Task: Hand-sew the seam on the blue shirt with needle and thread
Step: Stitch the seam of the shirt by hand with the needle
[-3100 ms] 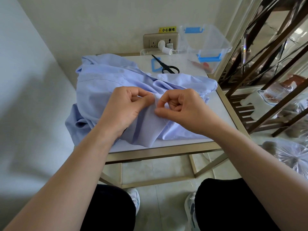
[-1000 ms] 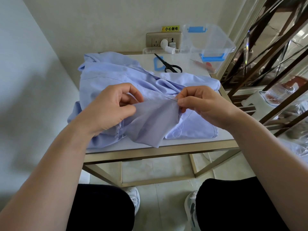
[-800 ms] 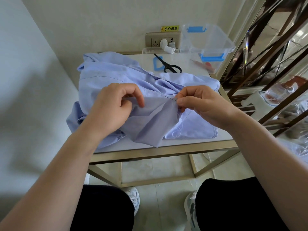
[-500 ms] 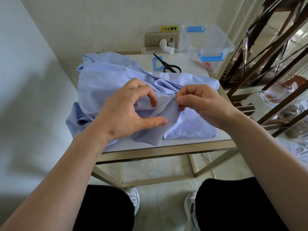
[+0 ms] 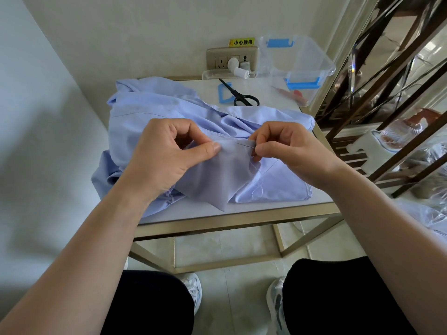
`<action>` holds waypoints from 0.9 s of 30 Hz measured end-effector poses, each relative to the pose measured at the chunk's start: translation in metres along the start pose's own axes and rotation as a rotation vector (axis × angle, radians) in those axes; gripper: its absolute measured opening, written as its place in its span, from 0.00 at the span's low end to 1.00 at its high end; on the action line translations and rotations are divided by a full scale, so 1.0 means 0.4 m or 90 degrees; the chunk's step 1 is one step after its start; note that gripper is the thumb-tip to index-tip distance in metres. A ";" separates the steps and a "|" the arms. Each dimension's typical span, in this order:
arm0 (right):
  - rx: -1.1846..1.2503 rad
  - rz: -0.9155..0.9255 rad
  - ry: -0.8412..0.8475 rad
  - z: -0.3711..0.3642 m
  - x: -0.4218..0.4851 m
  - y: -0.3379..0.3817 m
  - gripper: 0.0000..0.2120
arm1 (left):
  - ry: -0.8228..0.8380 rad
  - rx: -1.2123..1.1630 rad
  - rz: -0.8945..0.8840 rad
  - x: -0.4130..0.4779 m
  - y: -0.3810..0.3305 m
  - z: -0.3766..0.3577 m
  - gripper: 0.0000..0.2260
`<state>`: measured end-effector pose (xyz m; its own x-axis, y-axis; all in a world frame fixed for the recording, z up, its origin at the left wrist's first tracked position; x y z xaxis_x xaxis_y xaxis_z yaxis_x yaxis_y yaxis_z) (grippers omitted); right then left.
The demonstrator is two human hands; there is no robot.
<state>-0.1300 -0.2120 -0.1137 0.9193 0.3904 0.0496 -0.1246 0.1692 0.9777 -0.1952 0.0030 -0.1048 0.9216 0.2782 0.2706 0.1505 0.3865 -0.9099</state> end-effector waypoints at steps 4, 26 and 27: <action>0.001 0.026 -0.011 0.002 -0.003 0.009 0.09 | 0.004 0.003 0.026 0.002 0.006 -0.001 0.10; -0.046 0.047 -0.024 -0.009 -0.005 -0.001 0.04 | 0.060 0.081 0.045 -0.015 -0.017 -0.042 0.12; -0.049 0.048 -0.025 -0.009 -0.005 -0.001 0.04 | 0.066 0.067 0.051 -0.017 -0.018 -0.042 0.09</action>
<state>-0.1330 -0.2095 -0.1150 0.9198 0.3696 0.1318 -0.2207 0.2095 0.9526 -0.1965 -0.0164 -0.1052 0.9620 0.2218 0.1592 0.0412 0.4583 -0.8879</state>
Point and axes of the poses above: each hand's wrist, its own x-axis towards the middle knuckle, its own z-axis out of the back of the hand, y = z × x, the point moved 1 cm from there along x, towards the middle knuckle, and after that the axes turned 13 degrees about -y, right-handed, at the moved point
